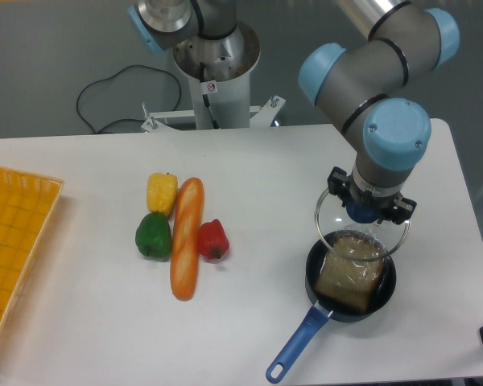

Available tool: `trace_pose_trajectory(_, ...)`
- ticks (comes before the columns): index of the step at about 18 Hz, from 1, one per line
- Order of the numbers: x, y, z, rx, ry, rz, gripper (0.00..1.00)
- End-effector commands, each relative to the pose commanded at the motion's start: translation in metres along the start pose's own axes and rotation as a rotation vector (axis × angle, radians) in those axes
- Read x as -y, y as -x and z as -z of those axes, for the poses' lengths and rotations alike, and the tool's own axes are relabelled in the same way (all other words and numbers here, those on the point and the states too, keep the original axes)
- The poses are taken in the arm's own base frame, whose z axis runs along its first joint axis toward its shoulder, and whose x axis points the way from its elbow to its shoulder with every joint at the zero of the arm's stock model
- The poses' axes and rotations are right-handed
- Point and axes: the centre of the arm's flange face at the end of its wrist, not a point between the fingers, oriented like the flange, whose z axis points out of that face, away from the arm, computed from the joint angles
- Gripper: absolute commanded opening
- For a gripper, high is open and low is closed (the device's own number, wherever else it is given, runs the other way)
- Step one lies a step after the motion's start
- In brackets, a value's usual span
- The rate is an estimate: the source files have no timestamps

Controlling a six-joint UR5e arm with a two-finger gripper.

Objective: Close the pot lid
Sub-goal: 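Move the held glass lid over the black frying pan, then tilt and lower the glass lid toward the pan rim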

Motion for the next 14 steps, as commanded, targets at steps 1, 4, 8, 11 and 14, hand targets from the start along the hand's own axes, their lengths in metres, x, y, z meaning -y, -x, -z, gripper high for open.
trace_pose_trajectory(1, 0.001, 0.001, -0.002, -0.012, 0.007, 0.010, 0.45)
trace_pose_trajectory(4, 0.005, 0.005, -0.001, -0.035, 0.021, 0.043, 0.45)
trace_pose_trajectory(8, 0.010, 0.006, 0.003, -0.035, 0.020, 0.048, 0.45)
trace_pose_trajectory(11, 0.017, 0.006, -0.001, -0.037, 0.020, 0.066, 0.45)
trace_pose_trajectory(14, 0.027, 0.002, -0.006, -0.036, 0.027, 0.057, 0.45)
